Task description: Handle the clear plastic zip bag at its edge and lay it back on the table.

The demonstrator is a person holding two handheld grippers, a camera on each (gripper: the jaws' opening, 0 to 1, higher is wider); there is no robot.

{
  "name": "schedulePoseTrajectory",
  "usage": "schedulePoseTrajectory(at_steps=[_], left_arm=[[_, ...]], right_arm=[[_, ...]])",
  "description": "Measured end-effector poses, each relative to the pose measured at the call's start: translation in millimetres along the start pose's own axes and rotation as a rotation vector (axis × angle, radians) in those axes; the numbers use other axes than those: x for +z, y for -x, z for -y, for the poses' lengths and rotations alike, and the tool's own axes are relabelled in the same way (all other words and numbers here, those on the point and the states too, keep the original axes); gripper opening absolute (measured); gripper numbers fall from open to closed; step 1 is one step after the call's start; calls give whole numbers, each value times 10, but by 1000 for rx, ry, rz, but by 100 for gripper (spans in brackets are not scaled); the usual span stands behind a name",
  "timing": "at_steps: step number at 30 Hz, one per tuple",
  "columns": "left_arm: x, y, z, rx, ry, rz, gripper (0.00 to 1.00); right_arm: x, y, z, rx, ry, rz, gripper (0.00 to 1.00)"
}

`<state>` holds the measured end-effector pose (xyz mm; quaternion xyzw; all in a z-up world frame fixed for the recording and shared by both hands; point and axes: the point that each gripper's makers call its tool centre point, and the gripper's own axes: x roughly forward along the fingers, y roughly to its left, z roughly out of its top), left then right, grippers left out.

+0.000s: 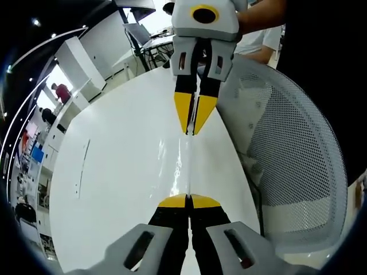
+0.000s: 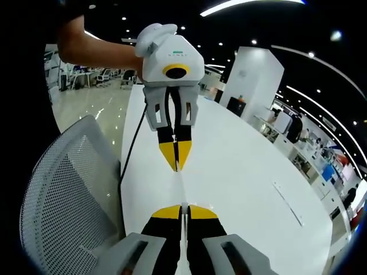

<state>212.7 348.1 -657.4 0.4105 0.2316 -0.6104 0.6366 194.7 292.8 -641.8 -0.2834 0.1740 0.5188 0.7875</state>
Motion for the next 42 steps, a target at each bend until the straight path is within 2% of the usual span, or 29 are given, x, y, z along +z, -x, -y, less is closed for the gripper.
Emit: schedulePoseTrajectory(at_steps=[23, 42], left_arm=[[55, 33, 22, 2, 3, 2, 0], [24, 40, 18, 3, -1, 3, 0]], right_arm=[[14, 32, -2, -8, -5, 13, 0], [-10, 68, -11, -7, -9, 10, 0]])
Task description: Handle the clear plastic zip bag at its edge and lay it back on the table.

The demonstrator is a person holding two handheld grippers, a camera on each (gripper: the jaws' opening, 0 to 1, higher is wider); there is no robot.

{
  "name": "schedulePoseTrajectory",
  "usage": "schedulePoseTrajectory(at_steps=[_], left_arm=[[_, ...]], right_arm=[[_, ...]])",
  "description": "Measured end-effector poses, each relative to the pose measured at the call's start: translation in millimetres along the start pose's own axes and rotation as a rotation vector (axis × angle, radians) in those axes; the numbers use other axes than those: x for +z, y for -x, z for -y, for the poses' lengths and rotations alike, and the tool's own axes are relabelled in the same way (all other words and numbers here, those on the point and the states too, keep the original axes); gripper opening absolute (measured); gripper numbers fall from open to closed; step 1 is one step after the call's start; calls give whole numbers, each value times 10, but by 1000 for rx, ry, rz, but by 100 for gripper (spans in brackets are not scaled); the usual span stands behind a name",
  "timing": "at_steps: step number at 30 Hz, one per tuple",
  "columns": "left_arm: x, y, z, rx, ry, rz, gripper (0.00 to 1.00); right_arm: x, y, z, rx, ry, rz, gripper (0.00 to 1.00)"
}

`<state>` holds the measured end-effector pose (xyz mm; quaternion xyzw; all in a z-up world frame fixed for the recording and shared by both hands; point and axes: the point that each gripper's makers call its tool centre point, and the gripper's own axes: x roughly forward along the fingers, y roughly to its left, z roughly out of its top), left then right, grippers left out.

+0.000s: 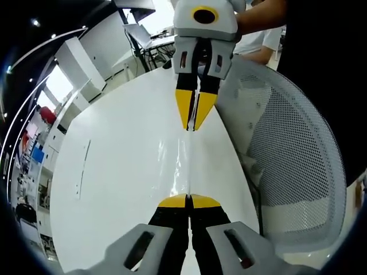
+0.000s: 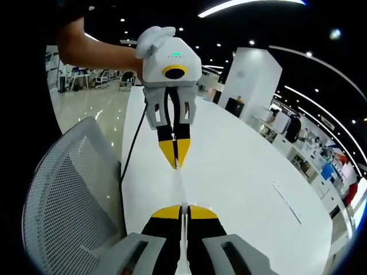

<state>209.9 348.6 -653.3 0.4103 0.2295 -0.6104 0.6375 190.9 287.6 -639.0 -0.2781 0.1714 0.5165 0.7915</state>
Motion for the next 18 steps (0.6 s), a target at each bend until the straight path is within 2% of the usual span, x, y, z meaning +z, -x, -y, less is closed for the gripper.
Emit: schedulePoseTrajectory(at_steps=[18], left_arm=[[-9, 13, -17, 1, -5, 1, 0]], right_arm=[[4, 24, 2, -7, -2, 0, 0]])
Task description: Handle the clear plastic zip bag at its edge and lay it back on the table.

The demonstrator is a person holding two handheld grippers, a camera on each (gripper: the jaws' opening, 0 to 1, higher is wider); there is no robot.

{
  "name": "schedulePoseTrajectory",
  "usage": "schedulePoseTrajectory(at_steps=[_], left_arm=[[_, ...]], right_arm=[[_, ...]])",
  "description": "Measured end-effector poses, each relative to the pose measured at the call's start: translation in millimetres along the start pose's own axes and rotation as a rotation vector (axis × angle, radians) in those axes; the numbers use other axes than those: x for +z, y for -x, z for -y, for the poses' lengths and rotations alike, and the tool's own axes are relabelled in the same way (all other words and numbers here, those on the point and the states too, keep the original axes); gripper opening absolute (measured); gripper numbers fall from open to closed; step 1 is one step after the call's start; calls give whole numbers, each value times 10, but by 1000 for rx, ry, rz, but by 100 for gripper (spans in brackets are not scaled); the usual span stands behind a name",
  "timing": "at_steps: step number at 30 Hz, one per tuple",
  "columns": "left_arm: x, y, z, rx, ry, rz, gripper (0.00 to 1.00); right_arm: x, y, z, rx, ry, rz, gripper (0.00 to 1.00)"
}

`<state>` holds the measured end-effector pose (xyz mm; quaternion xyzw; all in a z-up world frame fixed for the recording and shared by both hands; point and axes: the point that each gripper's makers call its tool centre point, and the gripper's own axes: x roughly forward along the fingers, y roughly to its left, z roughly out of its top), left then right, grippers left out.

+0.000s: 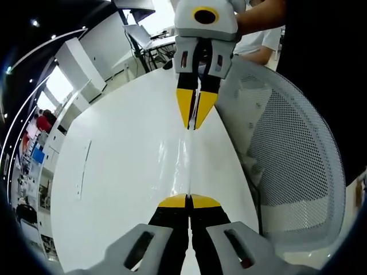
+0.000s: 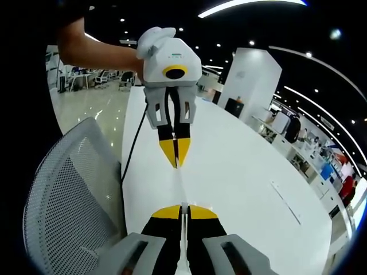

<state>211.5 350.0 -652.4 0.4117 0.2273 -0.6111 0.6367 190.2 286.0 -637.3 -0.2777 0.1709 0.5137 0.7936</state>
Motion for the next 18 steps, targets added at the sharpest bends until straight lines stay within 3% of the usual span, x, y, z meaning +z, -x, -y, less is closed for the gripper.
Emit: schedulePoseTrajectory(at_steps=[18], left_arm=[[-2, 5, 3, 3, 2, 5, 0]], right_arm=[[-11, 19, 1, -4, -4, -4, 0]])
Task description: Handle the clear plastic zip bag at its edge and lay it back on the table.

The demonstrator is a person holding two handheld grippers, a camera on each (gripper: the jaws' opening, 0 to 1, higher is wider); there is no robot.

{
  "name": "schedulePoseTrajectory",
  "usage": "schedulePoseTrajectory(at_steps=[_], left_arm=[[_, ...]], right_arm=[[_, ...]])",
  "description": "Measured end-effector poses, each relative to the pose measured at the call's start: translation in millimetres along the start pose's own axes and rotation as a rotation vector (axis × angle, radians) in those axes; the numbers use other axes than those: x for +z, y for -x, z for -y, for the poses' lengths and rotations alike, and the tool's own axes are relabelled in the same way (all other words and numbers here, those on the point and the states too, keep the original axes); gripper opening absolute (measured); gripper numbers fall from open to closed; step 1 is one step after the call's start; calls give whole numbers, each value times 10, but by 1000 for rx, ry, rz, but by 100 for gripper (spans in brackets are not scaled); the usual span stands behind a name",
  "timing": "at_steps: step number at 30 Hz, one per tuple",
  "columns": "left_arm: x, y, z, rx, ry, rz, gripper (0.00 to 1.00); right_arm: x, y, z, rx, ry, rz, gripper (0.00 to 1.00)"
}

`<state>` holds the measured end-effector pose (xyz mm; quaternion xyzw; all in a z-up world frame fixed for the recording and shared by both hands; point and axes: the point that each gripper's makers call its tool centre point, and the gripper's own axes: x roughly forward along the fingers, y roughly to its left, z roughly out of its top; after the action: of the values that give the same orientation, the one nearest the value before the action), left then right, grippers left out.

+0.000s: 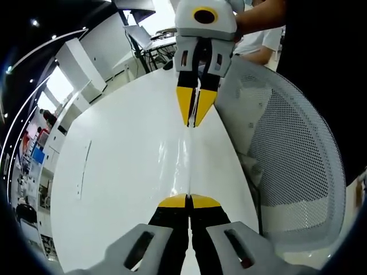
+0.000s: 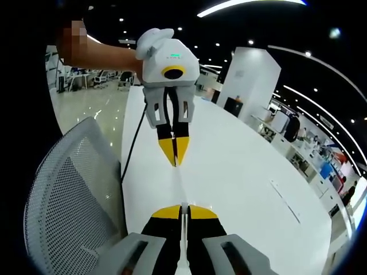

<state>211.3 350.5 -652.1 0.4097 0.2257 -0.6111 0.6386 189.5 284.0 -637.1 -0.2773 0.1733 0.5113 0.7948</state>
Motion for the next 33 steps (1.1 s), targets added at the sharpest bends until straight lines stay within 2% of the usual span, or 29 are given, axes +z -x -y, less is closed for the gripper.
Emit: schedulePoseTrajectory(at_steps=[33], left_arm=[[-33, 29, 1, 7, -1, -3, 0]], right_arm=[[-66, 88, 33, -24, -11, -11, 0]])
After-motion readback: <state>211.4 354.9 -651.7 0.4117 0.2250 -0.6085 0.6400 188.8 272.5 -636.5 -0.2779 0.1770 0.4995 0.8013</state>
